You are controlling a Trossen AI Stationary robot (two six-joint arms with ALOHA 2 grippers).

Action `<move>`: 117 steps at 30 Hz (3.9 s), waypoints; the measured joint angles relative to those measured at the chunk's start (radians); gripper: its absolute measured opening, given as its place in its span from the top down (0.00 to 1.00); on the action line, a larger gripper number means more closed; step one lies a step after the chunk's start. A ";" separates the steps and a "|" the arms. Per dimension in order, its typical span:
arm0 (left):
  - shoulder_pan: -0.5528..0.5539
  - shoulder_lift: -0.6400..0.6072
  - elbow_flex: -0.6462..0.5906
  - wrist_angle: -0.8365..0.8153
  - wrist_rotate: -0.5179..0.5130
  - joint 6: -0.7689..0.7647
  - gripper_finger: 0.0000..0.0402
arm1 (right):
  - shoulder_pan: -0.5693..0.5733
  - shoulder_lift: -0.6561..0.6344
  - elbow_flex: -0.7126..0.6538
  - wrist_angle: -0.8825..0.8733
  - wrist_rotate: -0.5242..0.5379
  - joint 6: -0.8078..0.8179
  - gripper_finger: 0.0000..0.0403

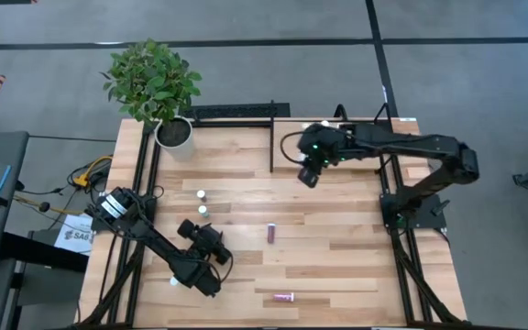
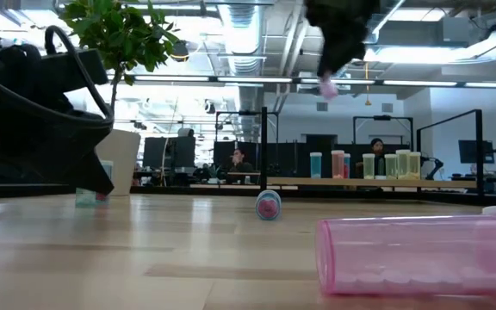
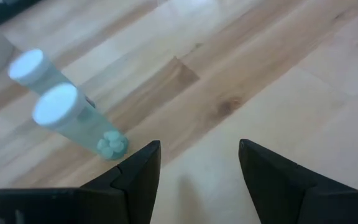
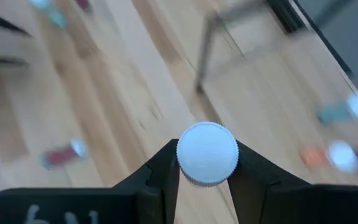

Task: Pick and place medicine bottles onto shelf by color
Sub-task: Put the pink pill bottle on the shelf

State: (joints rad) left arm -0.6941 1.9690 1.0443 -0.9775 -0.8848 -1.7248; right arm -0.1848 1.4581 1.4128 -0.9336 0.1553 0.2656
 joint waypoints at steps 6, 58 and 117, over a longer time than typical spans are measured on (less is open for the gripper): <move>0.002 -0.013 0.000 -0.061 -0.079 0.000 0.49 | 0.001 -0.126 -0.189 0.006 0.037 0.132 0.66; 0.324 -0.015 0.037 -0.105 -0.248 0.015 0.49 | -0.107 0.025 -0.503 0.863 0.103 -0.088 0.66; 0.328 -0.015 0.041 -0.075 -0.239 -0.026 0.49 | -0.309 0.231 -0.504 1.057 0.108 -0.030 0.66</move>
State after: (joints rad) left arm -0.3656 1.9537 1.0855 -1.0523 -1.1236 -1.7508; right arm -0.4938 1.6892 0.9092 0.1235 0.2630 0.2360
